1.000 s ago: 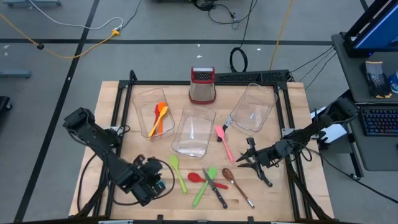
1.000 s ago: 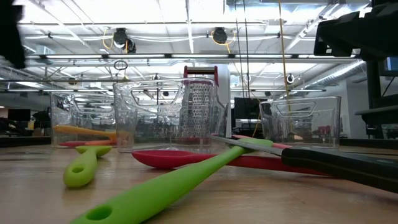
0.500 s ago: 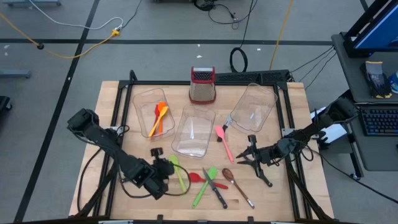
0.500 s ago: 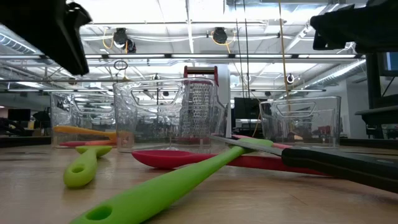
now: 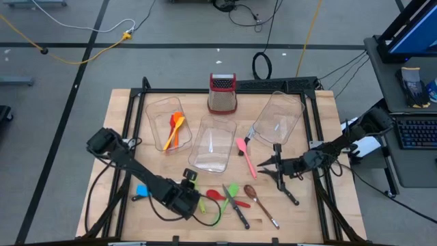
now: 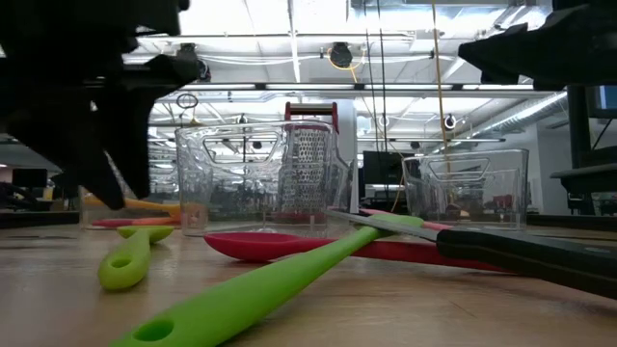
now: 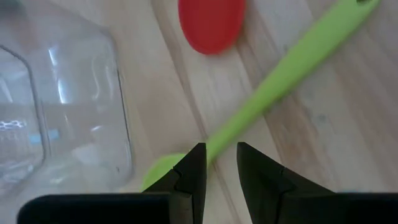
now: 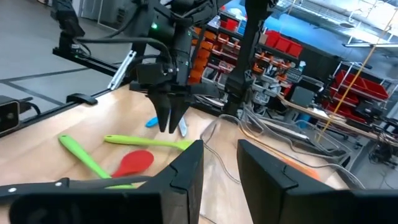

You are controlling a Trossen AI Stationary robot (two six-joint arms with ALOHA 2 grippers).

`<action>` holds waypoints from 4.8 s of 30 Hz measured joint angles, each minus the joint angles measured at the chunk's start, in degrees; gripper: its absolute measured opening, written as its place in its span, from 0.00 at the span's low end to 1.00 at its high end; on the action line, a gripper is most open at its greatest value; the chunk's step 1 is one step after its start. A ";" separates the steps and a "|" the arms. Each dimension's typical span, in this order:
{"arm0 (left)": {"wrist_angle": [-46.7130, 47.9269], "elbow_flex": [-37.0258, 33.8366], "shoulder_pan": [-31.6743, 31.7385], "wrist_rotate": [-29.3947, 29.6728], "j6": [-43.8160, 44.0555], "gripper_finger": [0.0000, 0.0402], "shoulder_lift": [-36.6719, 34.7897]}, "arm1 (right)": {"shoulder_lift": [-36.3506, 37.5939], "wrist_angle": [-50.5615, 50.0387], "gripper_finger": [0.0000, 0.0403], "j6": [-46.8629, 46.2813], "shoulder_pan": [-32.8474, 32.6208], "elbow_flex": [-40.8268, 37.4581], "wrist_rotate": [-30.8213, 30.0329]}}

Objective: Pick & Place Kitchen Items
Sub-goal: Put the green serving spoon into the right transparent bin

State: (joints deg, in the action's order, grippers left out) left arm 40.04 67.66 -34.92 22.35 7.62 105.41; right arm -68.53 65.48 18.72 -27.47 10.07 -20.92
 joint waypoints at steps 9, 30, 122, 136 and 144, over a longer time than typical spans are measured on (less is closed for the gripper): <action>-3.49 0.02 0.51 -3.73 -7.30 0.23 0.00 | 0.00 -0.60 0.22 -0.02 1.32 0.00 0.05; 0.32 -0.07 3.94 -4.82 -16.47 0.23 0.42 | 0.00 -0.60 0.22 -3.23 1.30 0.00 0.18; 8.08 10.13 3.23 -12.24 -18.57 0.03 1.90 | -0.02 -0.48 0.22 -7.56 1.27 0.00 0.05; 10.32 20.53 3.79 -9.75 -5.39 0.02 1.79 | -0.02 5.31 0.22 -7.40 -0.08 0.00 2.16; 9.63 23.32 7.47 -9.03 7.02 0.02 1.77 | -0.05 3.50 0.22 -0.79 -0.95 4.15 4.56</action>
State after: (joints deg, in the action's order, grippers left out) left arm 49.67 90.98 -27.45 13.32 14.64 107.18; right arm -68.58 68.97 17.93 -28.42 14.21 -16.35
